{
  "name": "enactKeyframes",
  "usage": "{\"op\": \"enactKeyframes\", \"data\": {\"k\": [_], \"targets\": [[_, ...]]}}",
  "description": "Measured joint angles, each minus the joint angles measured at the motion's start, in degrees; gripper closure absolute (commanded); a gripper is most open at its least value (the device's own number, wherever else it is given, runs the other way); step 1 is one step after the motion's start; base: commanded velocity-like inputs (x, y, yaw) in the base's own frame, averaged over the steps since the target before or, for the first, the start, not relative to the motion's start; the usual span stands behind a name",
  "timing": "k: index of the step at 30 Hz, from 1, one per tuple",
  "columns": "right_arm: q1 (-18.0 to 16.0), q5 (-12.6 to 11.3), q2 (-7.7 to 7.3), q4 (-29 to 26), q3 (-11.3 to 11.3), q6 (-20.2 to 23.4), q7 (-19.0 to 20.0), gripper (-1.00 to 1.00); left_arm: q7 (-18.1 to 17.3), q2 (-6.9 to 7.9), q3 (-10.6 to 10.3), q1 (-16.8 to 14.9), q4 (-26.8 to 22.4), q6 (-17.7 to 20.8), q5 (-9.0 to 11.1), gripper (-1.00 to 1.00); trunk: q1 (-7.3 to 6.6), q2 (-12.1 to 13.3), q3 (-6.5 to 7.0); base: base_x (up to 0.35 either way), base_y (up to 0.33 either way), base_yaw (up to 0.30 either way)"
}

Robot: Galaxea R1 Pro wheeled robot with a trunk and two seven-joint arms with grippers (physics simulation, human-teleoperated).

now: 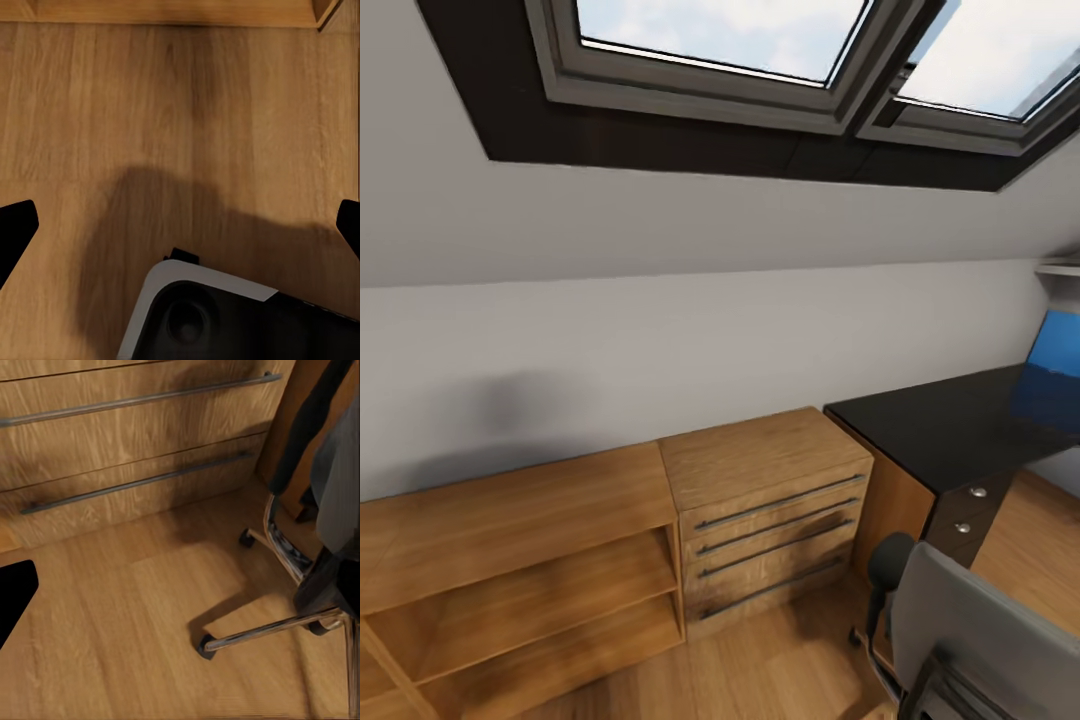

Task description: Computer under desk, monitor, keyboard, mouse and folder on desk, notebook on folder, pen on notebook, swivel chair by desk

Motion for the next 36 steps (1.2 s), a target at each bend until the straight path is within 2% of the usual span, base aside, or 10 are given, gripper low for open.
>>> {"op": "enactKeyframes", "data": {"k": [20, 36], "targets": [[0.0, -0.1, -0.08, 0.0, -0.1, 0.0, 0.0, -1.00, -0.1, 0.00, 0.0, 0.0, 0.1, 0.0, 0.0, -1.00, 0.00, 0.0, -0.94, 0.000, 0.016, -0.247], [0.0, -0.1, -0.09, 0.0, -0.1, 0.0, 0.0, -1.00, -0.1, 0.00, -0.1, 0.0, 0.1, -0.1, 0.0, -1.00, 0.00, 0.0, -1.54, 0.000, 0.271, -0.255]]}}
